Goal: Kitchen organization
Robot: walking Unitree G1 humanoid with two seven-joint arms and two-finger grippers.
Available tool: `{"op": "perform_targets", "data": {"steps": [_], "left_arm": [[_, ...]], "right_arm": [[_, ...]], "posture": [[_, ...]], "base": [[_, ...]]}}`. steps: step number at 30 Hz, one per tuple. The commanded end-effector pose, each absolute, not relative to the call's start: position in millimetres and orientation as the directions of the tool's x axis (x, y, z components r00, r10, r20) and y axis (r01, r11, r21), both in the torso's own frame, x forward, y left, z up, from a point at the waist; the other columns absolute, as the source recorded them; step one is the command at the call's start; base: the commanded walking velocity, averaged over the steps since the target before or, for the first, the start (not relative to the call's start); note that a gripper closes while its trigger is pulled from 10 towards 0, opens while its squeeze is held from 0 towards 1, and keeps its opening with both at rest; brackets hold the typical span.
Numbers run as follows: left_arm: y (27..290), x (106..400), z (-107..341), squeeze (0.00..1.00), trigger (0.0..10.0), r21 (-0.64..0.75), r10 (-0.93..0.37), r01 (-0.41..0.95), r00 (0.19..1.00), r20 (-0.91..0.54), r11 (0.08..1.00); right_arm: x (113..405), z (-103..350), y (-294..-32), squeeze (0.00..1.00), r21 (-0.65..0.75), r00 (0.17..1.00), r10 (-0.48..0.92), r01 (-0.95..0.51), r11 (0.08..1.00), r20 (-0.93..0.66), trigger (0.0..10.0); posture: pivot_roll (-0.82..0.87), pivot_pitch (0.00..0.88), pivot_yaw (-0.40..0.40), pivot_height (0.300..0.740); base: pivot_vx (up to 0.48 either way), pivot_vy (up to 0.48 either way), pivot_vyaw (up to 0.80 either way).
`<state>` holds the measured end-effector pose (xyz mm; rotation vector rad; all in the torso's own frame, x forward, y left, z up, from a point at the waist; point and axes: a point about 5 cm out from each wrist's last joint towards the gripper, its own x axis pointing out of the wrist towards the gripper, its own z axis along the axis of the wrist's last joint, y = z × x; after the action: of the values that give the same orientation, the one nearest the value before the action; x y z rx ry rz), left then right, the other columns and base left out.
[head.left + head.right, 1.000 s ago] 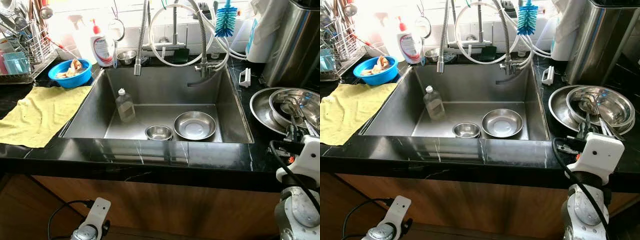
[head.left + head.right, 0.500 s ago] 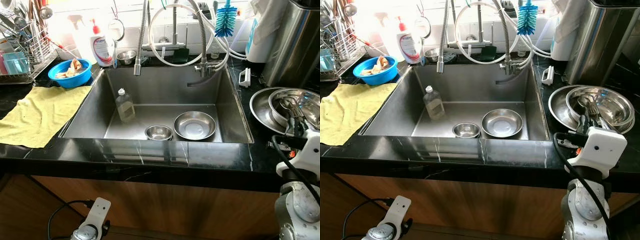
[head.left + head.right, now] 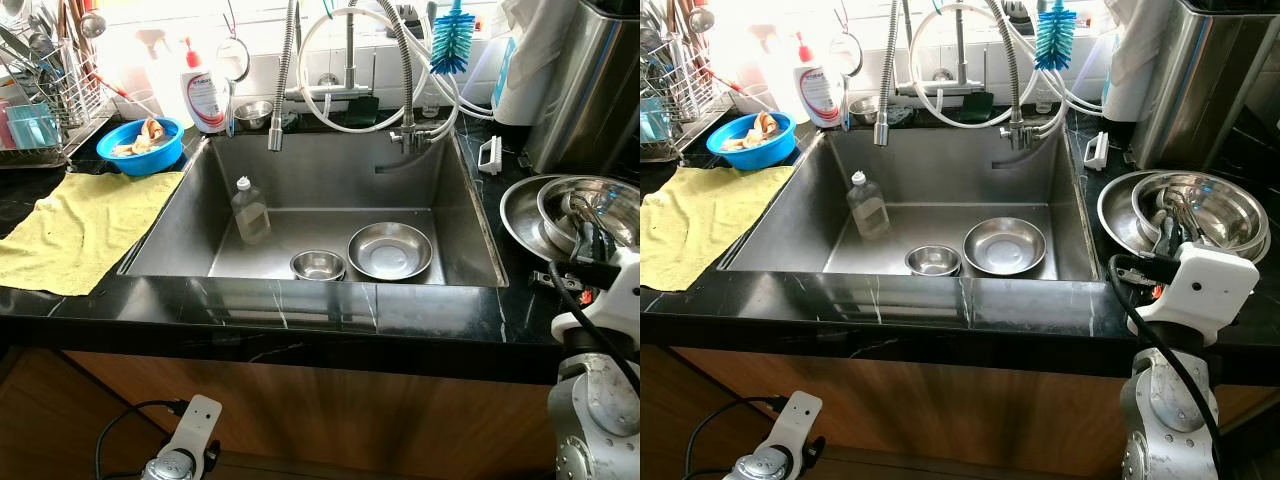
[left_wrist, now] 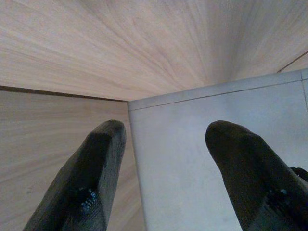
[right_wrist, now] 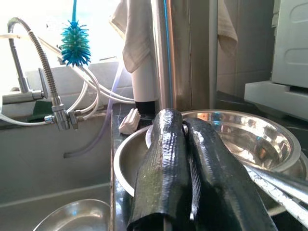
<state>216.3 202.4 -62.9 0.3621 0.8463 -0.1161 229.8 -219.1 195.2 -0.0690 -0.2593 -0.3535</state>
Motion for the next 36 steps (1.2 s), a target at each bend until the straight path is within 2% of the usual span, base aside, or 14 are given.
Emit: {"op": "perform_targets", "data": {"steps": [1,11,15,19,21,22,26,27,32,36], "left_arm": [[207,215,-63,0.00,10.0,0.282,0.056,0.241,0.659,-0.750,0.929],[207,216,-63,0.00,10.0,0.282,0.058,0.238,0.660,-0.749,0.929],[207,216,-62,0.00,10.0,0.282,0.057,0.238,0.662,-0.748,0.929],[206,216,-62,0.00,10.0,0.283,0.058,0.237,0.663,-0.746,0.929],[206,217,-62,0.00,10.0,0.283,0.059,0.235,0.664,-0.745,0.930],[205,217,-62,0.00,10.0,0.282,0.058,0.236,0.664,-0.746,0.930],[204,216,-63,0.00,10.0,0.279,0.056,0.236,0.663,-0.747,0.931],[203,217,-63,0.00,10.0,0.276,0.055,0.233,0.664,-0.746,0.932],[203,216,-63,0.00,10.0,0.275,0.056,0.231,0.664,-0.746,0.933],[203,215,-63,0.00,10.0,0.275,0.054,0.235,0.661,-0.749,0.932]], "right_arm": [[228,208,-217,0.00,-0.009,0.891,-0.325,0.345,0.938,0.319,10.0],[231,229,-214,0.00,-0.002,0.867,-0.309,0.336,0.942,0.391,10.0],[240,249,-201,0.00,-0.018,0.890,-0.176,0.202,0.979,0.422,10.0],[244,260,-195,0.00,-0.059,0.889,-0.100,0.141,0.988,0.447,10.0],[251,258,-182,0.00,-0.053,0.917,0.039,-0.020,0.998,0.398,10.0],[258,244,-176,0.00,-0.101,0.946,0.099,-0.070,0.992,0.308,10.0],[265,215,-166,0.00,-0.163,0.970,0.208,-0.187,0.969,0.124,10.0],[270,202,-167,0.00,-0.125,0.975,0.220,-0.212,0.969,0.045,10.0],[275,195,-168,0.00,-0.112,0.963,0.270,-0.269,0.957,0.001,10.0],[284,189,-181,0.00,-0.070,0.973,0.229,-0.230,0.971,-0.022,10.0]], "posture": [[-0.20,0.000,0.101,0.740],[-0.20,0.000,0.102,0.740],[-0.21,0.000,0.105,0.740],[-0.21,0.000,0.103,0.740],[-0.21,0.000,0.105,0.740],[-0.22,0.000,0.106,0.740],[-0.21,0.000,0.100,0.740],[-0.20,0.000,0.098,0.740],[-0.21,0.000,0.096,0.740],[-0.21,0.000,0.097,0.740]], "base": [[0.000,0.000,0.00],[0.000,0.000,0.00],[0.000,0.000,0.00],[0.000,0.000,0.00],[0.000,0.000,0.00],[0.000,0.000,0.00],[0.000,0.000,0.00],[0.000,0.000,0.00],[0.000,0.000,0.00],[0.000,0.000,0.00]]}}
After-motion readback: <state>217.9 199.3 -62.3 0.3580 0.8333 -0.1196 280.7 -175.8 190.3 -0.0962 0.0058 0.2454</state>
